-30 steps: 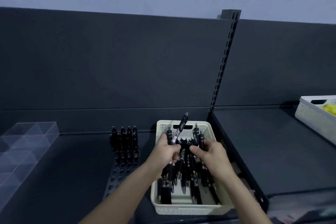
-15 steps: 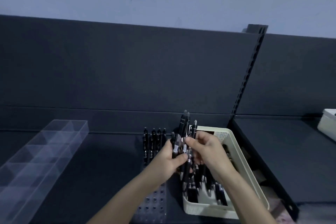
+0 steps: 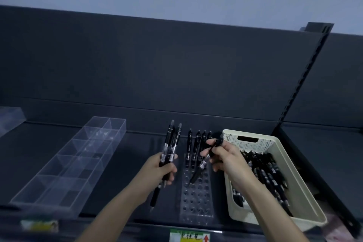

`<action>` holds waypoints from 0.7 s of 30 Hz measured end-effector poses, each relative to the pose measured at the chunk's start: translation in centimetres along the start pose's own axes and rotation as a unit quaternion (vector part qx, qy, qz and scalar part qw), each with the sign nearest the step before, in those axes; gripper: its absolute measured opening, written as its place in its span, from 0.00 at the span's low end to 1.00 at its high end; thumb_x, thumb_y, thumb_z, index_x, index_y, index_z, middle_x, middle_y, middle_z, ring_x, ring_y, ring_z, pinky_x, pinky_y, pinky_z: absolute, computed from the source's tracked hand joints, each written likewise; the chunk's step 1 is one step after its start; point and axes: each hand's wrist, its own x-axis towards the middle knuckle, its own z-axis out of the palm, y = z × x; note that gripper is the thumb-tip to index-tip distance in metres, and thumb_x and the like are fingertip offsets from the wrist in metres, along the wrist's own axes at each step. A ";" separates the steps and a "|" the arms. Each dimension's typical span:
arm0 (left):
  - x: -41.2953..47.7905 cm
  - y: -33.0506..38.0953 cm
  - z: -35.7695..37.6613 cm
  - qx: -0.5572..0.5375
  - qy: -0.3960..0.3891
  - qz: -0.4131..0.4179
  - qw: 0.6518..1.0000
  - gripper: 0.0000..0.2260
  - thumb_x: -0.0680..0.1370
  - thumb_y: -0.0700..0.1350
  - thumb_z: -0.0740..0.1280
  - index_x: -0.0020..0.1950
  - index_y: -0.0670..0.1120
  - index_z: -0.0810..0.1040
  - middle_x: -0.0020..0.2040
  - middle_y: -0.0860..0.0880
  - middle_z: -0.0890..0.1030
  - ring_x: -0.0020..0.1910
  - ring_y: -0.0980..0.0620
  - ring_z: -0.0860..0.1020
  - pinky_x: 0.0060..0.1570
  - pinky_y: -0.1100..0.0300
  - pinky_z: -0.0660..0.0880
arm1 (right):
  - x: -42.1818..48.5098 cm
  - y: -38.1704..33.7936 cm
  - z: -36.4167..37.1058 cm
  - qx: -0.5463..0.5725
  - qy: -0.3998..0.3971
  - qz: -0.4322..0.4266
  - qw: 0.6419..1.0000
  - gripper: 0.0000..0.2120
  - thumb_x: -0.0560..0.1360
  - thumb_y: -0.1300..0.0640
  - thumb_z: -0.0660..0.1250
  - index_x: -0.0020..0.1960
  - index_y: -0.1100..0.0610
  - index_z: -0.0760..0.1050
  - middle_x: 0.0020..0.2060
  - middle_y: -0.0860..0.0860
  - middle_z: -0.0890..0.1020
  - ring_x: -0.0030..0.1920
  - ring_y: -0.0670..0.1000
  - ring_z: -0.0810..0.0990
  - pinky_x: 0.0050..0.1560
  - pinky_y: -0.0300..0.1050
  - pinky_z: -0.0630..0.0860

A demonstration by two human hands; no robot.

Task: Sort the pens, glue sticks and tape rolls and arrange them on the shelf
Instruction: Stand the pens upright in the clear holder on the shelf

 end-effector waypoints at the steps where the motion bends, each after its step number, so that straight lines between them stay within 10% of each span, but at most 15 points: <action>1: -0.1 -0.5 -0.5 0.002 0.011 0.000 1.000 0.08 0.79 0.36 0.60 0.53 0.45 0.76 0.38 0.47 0.78 0.32 0.56 0.75 0.32 0.66 0.74 | 0.1 0.2 0.2 -0.015 0.011 -0.001 1.000 0.11 0.79 0.66 0.54 0.51 0.57 0.74 0.35 0.50 0.83 0.32 0.46 0.73 0.30 0.38 0.68; 10: -0.4 -2.1 -2.2 -0.004 0.021 0.006 1.000 0.08 0.79 0.38 0.60 0.51 0.48 0.77 0.40 0.49 0.80 0.35 0.56 0.75 0.36 0.67 0.75 | 0.9 1.4 2.2 -0.254 0.067 -0.137 0.955 0.07 0.79 0.60 0.57 0.49 0.52 0.73 0.39 0.52 0.77 0.39 0.51 0.76 0.43 0.46 0.72; 21: 0.0 -2.8 -2.8 0.005 0.013 -0.009 1.000 0.09 0.80 0.38 0.59 0.52 0.49 0.77 0.40 0.49 0.80 0.37 0.55 0.76 0.37 0.66 0.75 | 3.5 3.5 4.5 -0.454 0.051 -0.110 0.882 0.13 0.80 0.57 0.56 0.36 0.54 0.62 0.29 0.46 0.67 0.28 0.44 0.66 0.31 0.39 0.62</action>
